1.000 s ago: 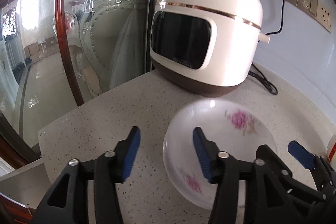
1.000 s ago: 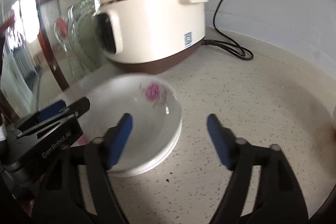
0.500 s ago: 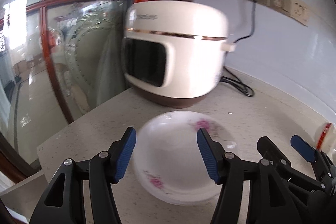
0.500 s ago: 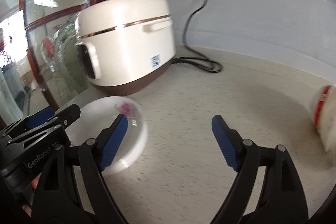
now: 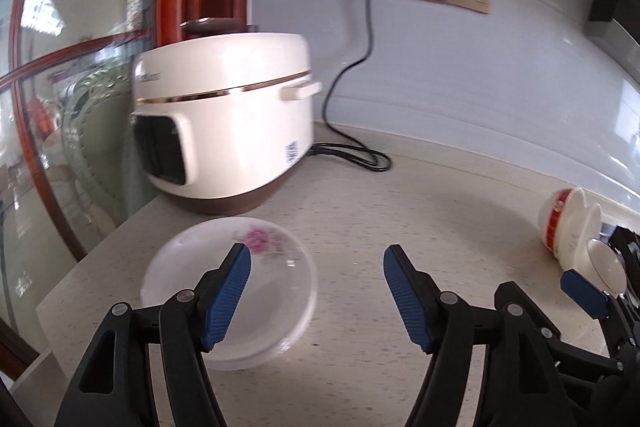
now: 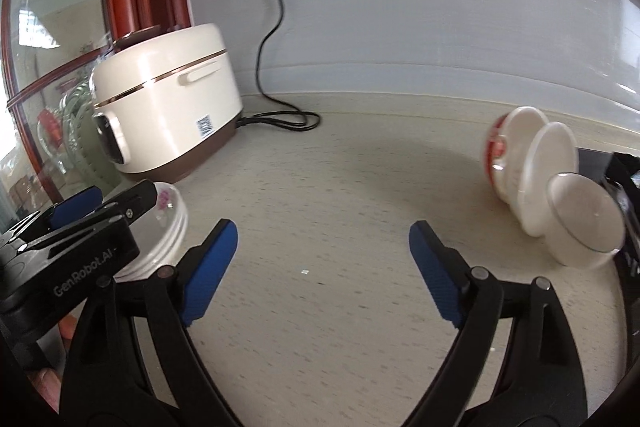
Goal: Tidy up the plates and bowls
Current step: 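Move both grippers toward the red-band bowl beside the white bowls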
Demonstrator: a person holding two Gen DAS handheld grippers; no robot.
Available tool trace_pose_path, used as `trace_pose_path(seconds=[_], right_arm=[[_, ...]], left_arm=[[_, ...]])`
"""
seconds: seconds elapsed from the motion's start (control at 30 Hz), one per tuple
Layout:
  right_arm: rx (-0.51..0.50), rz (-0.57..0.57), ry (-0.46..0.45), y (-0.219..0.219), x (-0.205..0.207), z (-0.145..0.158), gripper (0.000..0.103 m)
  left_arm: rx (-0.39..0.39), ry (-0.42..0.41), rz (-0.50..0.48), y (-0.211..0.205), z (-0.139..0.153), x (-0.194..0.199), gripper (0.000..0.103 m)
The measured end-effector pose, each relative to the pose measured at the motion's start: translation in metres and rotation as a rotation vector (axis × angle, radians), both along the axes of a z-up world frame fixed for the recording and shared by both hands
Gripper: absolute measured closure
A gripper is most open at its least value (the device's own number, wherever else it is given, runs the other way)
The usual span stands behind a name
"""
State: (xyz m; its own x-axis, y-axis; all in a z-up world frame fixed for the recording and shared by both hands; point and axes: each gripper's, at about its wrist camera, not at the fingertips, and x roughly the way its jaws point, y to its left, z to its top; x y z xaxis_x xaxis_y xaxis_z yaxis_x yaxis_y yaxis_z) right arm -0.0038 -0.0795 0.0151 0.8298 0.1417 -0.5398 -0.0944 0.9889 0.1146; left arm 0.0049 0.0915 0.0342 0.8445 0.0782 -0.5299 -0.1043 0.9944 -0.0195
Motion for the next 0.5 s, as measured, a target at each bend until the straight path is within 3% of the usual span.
trace_pose_path(seconds=[0.5], right_arm=[[-0.002,-0.070,-0.022,-0.057,-0.028,0.013,0.009]], left_arm=[[0.058,0.004,-0.101,-0.065,-0.001,0.003,0.028]])
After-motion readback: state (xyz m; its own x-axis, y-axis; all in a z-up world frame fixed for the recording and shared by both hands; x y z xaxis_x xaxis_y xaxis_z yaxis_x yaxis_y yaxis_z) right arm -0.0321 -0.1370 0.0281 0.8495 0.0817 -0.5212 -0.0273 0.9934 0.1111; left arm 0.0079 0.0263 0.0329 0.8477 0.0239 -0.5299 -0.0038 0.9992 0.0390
